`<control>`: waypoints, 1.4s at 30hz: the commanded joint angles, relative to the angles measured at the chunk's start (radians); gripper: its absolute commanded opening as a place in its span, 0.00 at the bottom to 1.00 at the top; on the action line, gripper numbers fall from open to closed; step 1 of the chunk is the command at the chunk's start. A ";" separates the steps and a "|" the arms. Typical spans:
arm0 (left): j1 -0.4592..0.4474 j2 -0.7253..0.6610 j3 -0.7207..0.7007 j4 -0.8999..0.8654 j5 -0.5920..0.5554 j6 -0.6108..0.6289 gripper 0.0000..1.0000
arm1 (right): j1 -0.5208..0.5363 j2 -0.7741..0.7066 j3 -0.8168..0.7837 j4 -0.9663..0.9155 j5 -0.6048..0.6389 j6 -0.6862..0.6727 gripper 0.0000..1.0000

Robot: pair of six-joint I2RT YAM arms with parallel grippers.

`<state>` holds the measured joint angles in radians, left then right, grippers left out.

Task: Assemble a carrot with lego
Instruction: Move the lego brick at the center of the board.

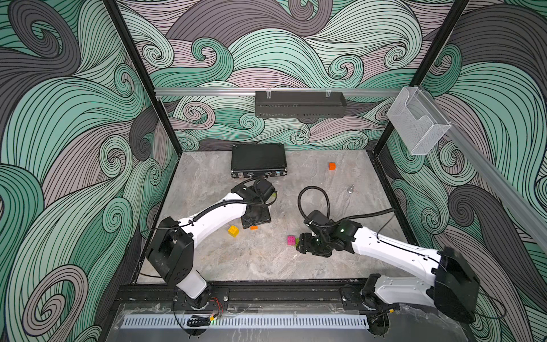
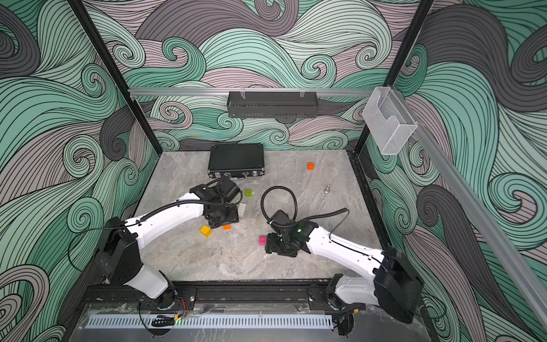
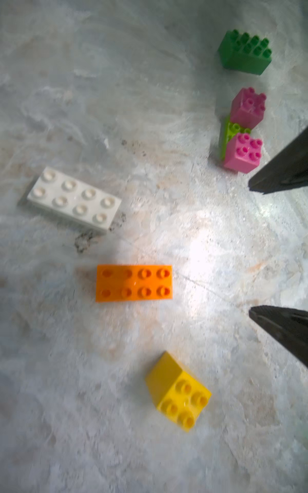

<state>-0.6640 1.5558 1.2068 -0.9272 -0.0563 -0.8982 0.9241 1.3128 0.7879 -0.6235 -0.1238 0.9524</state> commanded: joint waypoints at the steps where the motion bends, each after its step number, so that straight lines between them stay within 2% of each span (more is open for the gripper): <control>1: 0.030 -0.068 -0.023 -0.026 -0.015 0.035 0.68 | 0.051 0.075 0.056 0.041 0.045 0.061 0.64; 11: 0.084 -0.126 -0.113 0.004 -0.002 0.039 0.69 | 0.073 0.259 0.084 0.159 0.075 0.098 0.49; 18: 0.107 -0.126 -0.116 -0.005 -0.009 0.051 0.70 | 0.056 0.318 0.097 0.204 0.148 0.106 0.48; 24: 0.116 -0.163 -0.130 -0.005 -0.017 0.057 0.70 | -0.029 0.355 0.093 0.247 0.147 0.053 0.48; 42: 0.133 -0.162 -0.135 -0.003 -0.020 0.061 0.70 | -0.339 0.493 0.232 0.198 0.069 -0.298 0.53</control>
<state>-0.5400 1.4075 1.0710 -0.9195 -0.0559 -0.8455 0.6155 1.7630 1.0054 -0.3710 -0.0364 0.7387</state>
